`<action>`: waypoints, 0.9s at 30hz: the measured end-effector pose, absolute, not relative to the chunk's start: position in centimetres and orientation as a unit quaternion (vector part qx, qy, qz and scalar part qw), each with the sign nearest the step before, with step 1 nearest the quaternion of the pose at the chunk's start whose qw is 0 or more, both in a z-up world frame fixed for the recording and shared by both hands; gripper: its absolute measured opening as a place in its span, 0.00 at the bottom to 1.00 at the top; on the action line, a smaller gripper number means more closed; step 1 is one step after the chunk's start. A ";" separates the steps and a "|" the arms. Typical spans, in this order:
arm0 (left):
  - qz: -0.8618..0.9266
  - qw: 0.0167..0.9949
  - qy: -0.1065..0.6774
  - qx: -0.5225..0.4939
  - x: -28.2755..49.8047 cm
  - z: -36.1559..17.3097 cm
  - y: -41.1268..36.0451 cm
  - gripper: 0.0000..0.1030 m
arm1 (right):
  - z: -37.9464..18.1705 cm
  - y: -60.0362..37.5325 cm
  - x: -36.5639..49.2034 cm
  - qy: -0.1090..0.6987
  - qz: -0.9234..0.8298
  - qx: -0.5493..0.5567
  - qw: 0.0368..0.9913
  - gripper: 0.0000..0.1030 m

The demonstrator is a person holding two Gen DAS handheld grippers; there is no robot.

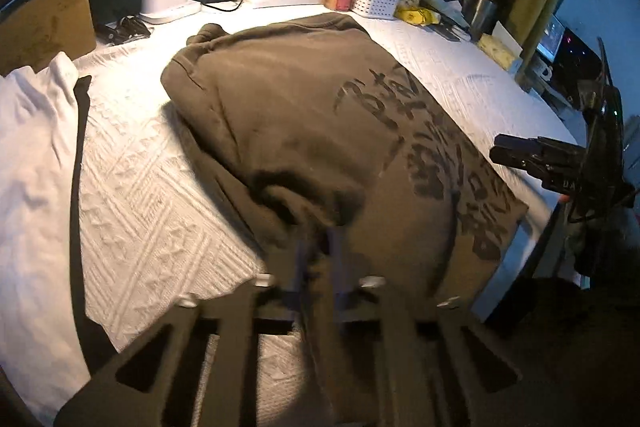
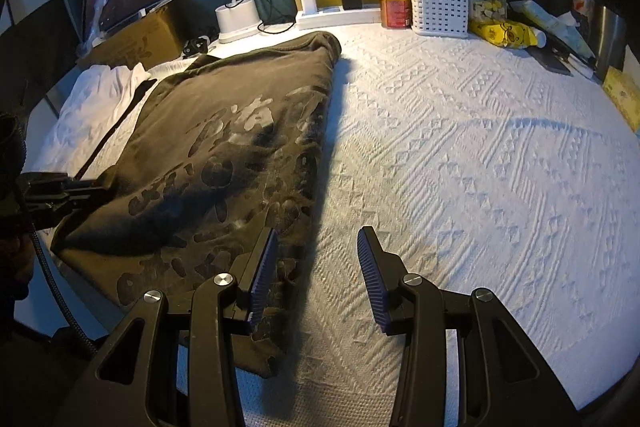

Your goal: Fold small clothes

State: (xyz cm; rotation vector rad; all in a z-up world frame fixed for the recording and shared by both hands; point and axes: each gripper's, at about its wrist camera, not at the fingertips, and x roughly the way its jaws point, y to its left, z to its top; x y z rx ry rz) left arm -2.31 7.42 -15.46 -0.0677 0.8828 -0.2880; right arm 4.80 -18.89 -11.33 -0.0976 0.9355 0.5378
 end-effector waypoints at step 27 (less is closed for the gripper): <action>-0.109 0.903 0.410 -0.064 -3.9 -16.3 8.1 0.04 | -12.3 -18.8 -1.8 0.450 0.279 -0.078 0.845 0.07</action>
